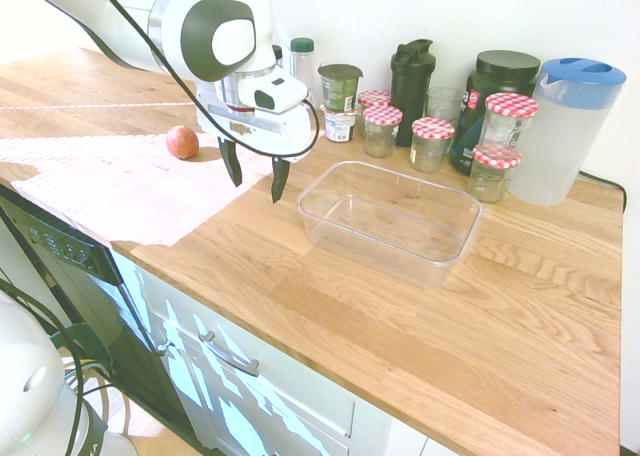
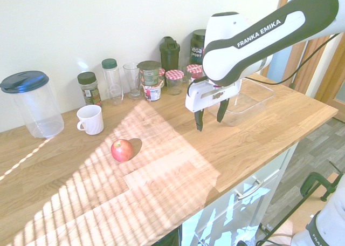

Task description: Put the apple into the container

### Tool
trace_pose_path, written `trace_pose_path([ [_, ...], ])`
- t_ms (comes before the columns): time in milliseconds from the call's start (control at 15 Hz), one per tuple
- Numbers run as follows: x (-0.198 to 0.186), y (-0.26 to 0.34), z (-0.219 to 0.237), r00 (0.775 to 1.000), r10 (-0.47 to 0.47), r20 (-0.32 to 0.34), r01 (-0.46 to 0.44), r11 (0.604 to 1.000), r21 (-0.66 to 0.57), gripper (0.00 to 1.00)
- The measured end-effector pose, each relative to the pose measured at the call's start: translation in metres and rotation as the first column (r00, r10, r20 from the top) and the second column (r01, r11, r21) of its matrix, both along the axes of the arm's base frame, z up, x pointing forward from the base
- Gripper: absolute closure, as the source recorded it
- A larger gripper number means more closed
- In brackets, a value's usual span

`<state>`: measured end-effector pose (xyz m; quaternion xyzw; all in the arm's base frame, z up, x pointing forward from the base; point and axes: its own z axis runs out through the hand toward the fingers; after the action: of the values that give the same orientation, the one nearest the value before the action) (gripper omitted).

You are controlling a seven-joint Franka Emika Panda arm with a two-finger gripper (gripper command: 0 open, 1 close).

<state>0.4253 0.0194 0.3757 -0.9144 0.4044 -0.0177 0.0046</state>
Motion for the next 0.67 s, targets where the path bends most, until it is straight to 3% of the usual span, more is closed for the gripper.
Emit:
trace_pose_path([
  [267,0.005,0.016,0.015,0.998,0.017,0.062,-0.017,1.0,-0.003,0.0],
  [467,0.005,0.1,0.059,0.983,0.11,0.145,-0.111,0.994,0.002,0.0],
  [667,0.008,0.194,0.066,0.954,0.235,0.185,-0.24,0.971,0.004,0.0],
])
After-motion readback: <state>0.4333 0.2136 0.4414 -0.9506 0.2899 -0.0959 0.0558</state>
